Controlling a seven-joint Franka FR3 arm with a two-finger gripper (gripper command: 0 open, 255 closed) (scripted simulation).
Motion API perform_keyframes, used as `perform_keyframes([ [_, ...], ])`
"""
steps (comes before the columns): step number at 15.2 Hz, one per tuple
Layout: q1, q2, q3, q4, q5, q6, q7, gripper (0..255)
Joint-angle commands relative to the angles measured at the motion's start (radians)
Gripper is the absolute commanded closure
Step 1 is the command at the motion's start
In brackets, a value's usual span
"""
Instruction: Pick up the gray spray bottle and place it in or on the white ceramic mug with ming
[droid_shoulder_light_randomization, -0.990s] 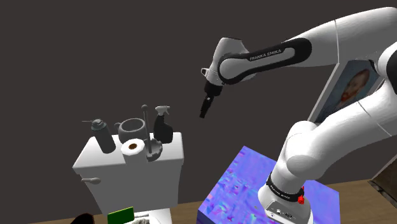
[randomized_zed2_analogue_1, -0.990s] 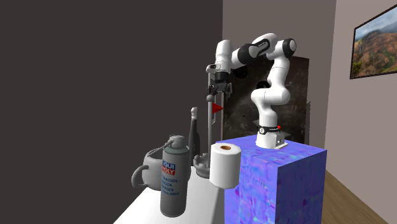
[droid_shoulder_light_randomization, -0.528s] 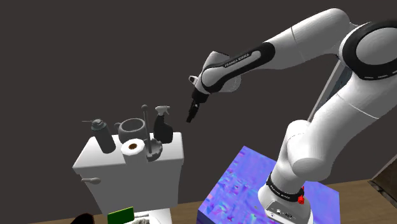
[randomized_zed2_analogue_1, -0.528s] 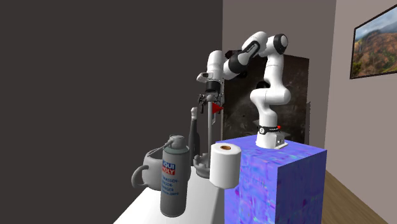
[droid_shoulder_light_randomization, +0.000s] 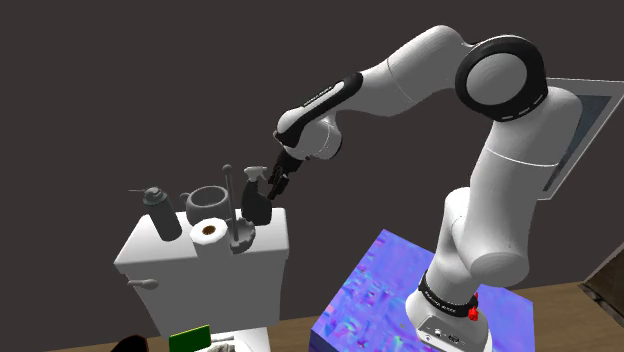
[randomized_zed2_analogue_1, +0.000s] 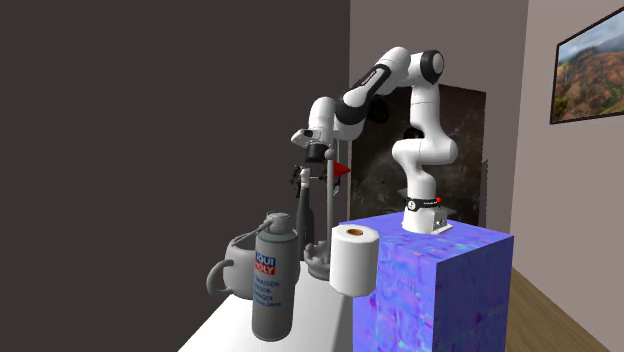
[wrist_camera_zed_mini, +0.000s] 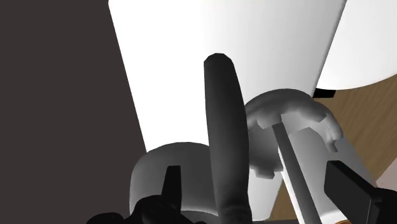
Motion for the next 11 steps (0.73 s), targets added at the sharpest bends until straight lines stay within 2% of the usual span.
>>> perform_keyframes([
  [1,-0.003,0.067,0.009,0.058,0.114,-0.01,-0.131,0],
  [8,-0.009,0.169,0.046,0.107,0.225,0.022,-0.207,0],
  [11,-0.009,0.178,0.05,0.112,0.234,0.024,-0.213,0],
])
